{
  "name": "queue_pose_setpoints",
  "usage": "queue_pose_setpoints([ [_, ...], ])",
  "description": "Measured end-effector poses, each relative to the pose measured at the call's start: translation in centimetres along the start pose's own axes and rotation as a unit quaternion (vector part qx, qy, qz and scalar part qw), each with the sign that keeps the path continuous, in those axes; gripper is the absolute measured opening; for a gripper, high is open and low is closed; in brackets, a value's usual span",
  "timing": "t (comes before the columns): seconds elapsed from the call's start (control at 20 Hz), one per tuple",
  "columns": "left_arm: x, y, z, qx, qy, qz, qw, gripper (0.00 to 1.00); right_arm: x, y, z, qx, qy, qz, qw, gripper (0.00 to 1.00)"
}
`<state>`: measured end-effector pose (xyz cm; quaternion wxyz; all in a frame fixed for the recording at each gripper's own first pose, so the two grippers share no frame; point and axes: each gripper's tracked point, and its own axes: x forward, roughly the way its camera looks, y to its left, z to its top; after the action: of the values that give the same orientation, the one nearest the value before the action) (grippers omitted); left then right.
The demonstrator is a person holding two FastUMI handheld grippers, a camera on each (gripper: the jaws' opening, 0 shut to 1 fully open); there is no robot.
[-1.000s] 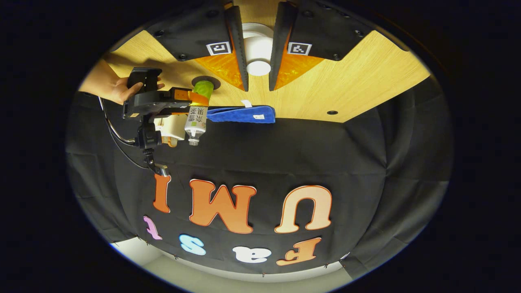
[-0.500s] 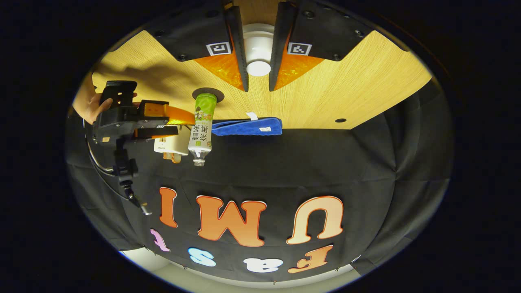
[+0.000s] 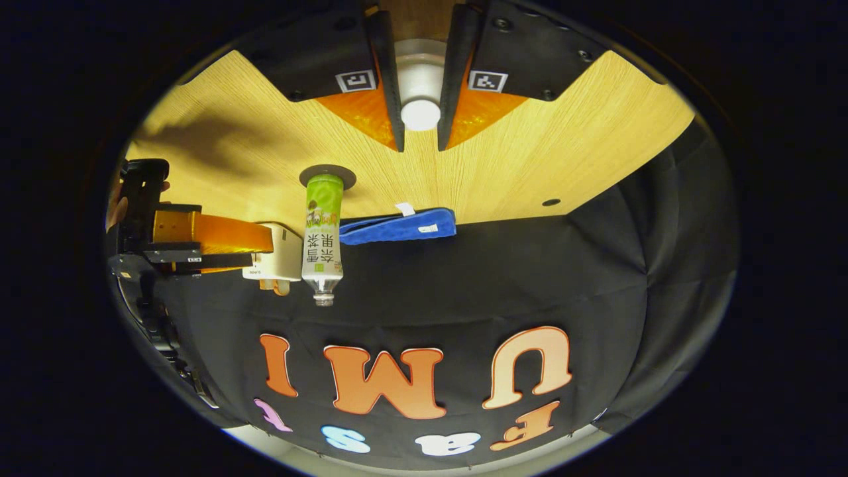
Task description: Open the teacup lid with one hand, grasp the water bottle and pour water into the teacup with the other hand; after pouring, place the water bottle on the coaster and then close the teacup lid.
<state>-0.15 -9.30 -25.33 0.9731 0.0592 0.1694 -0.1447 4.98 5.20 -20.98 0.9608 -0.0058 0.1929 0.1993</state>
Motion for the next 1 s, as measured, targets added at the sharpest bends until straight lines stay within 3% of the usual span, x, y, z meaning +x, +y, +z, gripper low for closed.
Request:
queue_pose_setpoints([
  [0.25,-0.8,0.1,0.1,0.005,-0.001,-0.001,1.0,0.38,-1.0,0.1,0.1,-0.005,-0.002,0.0,1.0,0.97],
  [0.3,-1.1,0.1,0.2,0.007,-0.003,-0.001,1.0,0.34,-1.2,0.0,0.2,-0.004,-0.003,-0.001,1.0,0.97],
  [0.35,-1.5,0.1,0.5,0.006,-0.009,-0.002,1.0,0.39,-1.3,0.0,0.2,-0.002,-0.003,-0.002,1.0,0.97],
  [0.45,-1.9,0.5,0.9,0.007,-0.016,0.004,1.0,0.35,-1.7,0.1,0.5,0.001,-0.005,-0.004,1.0,0.97],
  [0.7,-4.4,2.7,5.8,-0.025,-0.081,0.023,0.996,0.75,-3.7,0.5,2.7,0.015,-0.04,-0.011,0.999,0.97],
  [0.9,-6.3,5.5,10.0,-0.046,-0.119,0.041,0.991,0.8,-5.2,0.5,5.4,0.025,-0.077,-0.03,0.996,0.97],
  [0.95,-6.9,6.6,11.6,-0.05,-0.132,0.05,0.989,0.88,-5.8,0.4,6.4,0.025,-0.091,-0.038,0.995,0.97],
  [1.0,-7.3,7.3,12.4,-0.05,-0.135,0.056,0.988,0.88,-6.4,0.5,7.3,0.023,-0.101,-0.045,0.994,0.97],
])
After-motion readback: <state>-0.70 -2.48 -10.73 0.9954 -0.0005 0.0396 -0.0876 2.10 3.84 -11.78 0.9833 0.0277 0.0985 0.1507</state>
